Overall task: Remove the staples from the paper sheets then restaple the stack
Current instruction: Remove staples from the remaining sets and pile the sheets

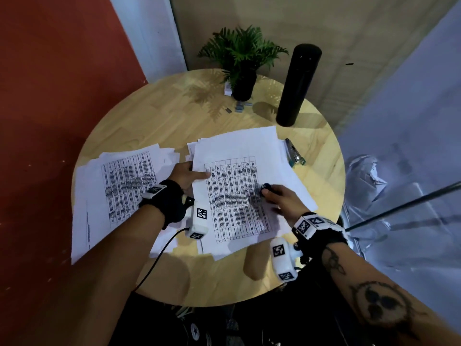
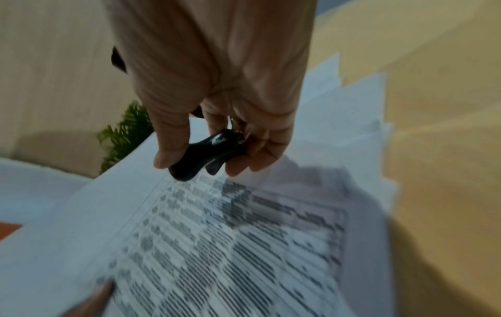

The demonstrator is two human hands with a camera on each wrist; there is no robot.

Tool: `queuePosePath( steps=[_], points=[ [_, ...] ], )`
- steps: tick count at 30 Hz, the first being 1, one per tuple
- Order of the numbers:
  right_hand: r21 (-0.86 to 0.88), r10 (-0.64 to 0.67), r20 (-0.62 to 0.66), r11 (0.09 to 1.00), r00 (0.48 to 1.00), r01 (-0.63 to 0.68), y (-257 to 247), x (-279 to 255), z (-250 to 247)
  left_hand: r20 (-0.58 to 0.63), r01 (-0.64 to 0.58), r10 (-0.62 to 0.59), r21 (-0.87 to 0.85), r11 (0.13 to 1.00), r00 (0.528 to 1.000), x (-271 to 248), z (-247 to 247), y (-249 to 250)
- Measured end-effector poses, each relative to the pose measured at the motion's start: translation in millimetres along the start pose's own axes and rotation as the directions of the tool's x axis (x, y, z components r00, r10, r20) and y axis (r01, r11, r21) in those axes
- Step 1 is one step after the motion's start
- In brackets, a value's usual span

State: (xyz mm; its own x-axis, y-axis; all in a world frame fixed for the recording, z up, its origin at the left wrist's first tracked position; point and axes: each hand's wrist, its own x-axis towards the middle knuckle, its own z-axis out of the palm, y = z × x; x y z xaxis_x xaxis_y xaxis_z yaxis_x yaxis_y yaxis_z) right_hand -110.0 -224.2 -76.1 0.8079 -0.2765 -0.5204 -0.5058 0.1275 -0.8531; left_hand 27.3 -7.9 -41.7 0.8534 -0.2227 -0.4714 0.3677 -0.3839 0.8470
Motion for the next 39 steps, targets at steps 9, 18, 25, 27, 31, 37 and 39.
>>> queuePosePath(
  steps=[9,18,25,27,31,37,39],
  points=[
    [0.235,-0.300,0.072,0.932,0.951,0.276,-107.2,-24.7,-26.5,0.129,-0.099,0.115,-0.124,0.987,0.985,-24.2,-35.7,30.0],
    [0.283,-0.423,0.249,0.892,0.871,0.352,-147.9,-67.2,-30.3,0.170,-0.233,0.237,-0.041,0.972,0.957,-67.8,-56.3,65.5],
    [0.360,-0.527,0.201,0.824,0.826,0.438,-178.1,-94.9,-38.5,0.013,-0.455,0.458,-0.085,0.886,0.889,-99.7,-66.6,106.7],
    [0.358,-0.543,0.185,0.813,0.819,0.458,-185.0,-104.1,-39.8,-0.015,-0.529,0.529,-0.004,0.849,0.849,-109.1,-69.1,114.1],
    [0.339,-0.608,0.255,0.785,0.752,0.519,-201.9,-132.4,-33.6,-0.185,-0.641,0.625,-0.037,0.766,0.758,-132.8,-77.6,139.3],
    [0.367,-0.666,0.285,0.740,0.689,0.564,-212.9,-158.1,-28.4,-0.367,-0.440,0.911,0.798,0.412,0.186,-193.7,-80.8,199.2],
    [0.368,-0.666,0.272,0.739,0.695,0.564,-209.8,-159.4,-27.7,-0.241,-0.428,0.950,0.850,0.306,0.201,-206.9,-73.1,209.5]
  ],
)
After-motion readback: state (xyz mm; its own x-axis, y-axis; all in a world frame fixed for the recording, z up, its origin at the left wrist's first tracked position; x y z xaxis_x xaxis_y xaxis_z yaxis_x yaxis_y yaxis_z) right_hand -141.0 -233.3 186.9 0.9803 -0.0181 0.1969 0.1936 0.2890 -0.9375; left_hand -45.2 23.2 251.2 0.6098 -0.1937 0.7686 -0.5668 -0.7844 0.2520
